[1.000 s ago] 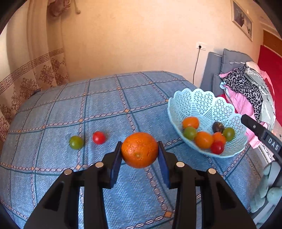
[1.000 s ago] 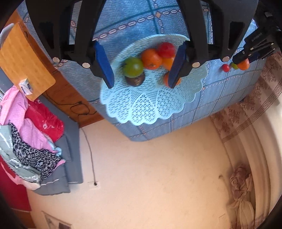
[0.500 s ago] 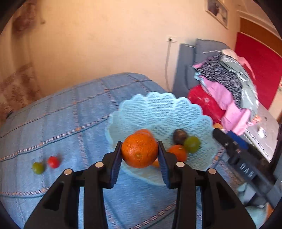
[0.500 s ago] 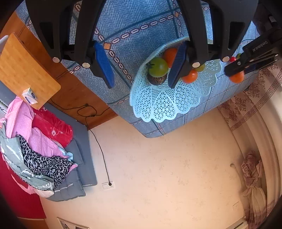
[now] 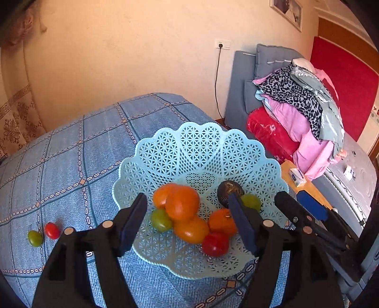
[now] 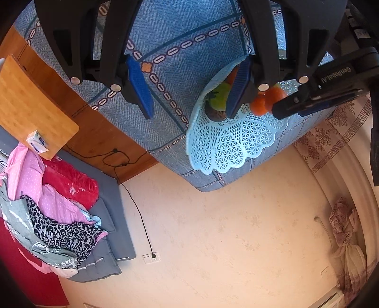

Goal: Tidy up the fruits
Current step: 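Lower the orange into the basket and open the left gripper, then move the left gripper to the last green tomato and grasp it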

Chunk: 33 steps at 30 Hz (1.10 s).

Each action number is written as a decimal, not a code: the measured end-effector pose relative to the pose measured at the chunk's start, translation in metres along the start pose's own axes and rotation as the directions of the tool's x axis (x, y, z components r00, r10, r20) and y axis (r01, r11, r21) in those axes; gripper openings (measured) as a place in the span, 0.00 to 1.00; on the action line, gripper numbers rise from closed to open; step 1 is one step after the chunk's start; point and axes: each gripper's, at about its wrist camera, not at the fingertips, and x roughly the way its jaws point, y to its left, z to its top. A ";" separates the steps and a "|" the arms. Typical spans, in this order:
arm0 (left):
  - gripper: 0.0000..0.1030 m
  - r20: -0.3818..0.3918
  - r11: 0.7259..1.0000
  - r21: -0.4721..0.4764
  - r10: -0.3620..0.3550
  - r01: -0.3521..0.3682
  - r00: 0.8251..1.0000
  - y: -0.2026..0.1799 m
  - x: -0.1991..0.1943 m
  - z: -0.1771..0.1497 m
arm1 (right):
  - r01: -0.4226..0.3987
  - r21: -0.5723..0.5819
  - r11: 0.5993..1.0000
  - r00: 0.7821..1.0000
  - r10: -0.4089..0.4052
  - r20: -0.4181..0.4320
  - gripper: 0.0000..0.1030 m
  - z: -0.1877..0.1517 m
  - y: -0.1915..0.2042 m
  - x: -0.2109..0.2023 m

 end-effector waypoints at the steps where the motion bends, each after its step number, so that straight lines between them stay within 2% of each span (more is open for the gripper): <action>1: 0.70 -0.002 1.000 -0.004 0.004 -0.004 1.000 0.001 0.000 0.000 | -0.001 0.000 1.000 1.000 0.001 -0.001 0.63 0.000 0.000 0.000; 9: 0.71 -0.006 0.998 -0.051 0.036 -0.036 0.999 0.020 -0.005 -0.006 | -0.001 -0.009 1.000 1.000 0.001 0.000 0.63 -0.001 0.003 0.001; 16: 0.78 0.006 0.995 -0.056 0.080 -0.080 0.997 0.027 -0.016 -0.015 | -0.004 -0.026 1.000 1.000 0.004 0.001 0.63 -0.002 0.007 0.001; 19: 0.85 0.018 0.994 -0.055 0.099 -0.098 0.995 0.029 -0.021 -0.017 | -0.008 -0.037 0.999 1.000 0.008 0.000 0.63 -0.001 0.010 -0.001; 33: 0.88 0.048 0.982 -0.087 0.171 -0.167 0.984 0.048 -0.043 -0.028 | -0.003 -0.083 0.997 1.000 0.003 0.003 0.68 -0.005 0.023 -0.016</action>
